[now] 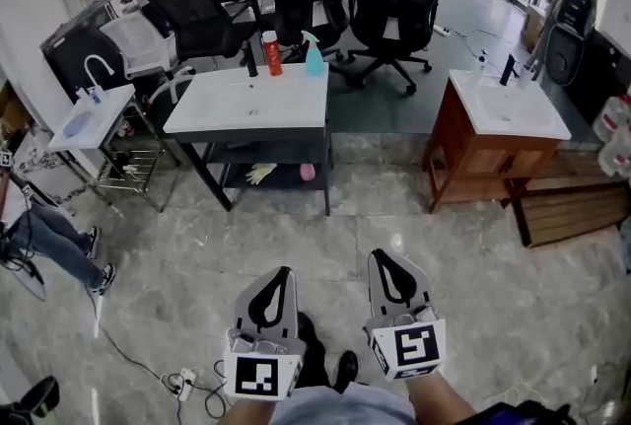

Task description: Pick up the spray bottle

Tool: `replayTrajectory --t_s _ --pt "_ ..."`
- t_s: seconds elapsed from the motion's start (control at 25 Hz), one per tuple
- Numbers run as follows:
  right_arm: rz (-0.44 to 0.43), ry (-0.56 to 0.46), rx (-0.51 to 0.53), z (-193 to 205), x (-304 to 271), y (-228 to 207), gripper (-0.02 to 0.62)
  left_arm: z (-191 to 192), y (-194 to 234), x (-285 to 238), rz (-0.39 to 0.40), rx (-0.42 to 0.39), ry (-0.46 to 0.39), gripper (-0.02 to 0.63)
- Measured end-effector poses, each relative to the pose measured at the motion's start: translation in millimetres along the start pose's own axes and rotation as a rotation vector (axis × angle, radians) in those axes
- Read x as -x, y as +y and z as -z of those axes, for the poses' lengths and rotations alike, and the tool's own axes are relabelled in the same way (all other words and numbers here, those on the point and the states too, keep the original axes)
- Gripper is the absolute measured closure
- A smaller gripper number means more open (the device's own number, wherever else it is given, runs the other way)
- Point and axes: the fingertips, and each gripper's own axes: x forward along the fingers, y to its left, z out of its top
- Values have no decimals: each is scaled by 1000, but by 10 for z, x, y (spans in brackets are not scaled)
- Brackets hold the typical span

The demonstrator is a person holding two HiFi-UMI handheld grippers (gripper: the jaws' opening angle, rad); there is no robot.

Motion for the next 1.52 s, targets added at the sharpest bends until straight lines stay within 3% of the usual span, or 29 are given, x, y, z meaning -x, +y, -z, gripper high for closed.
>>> replayTrajectory --t_s 0.28,0.56,1.2,1.52 --pt "-7 29 10 67 -430 -109 568 118 273 -363 -21 19 5 589" --pt "-13 57 6 74 -1283 -214 568 232 785 -1025 -19 41 21 591" --pt "91 -48 55 -570 -2957 -464 568 -108 2037 -2491 40 -14 -97 590" --pt "115 0 42 -393 -3343 -573 568 146 2229 -2919 75 14 -45 591"
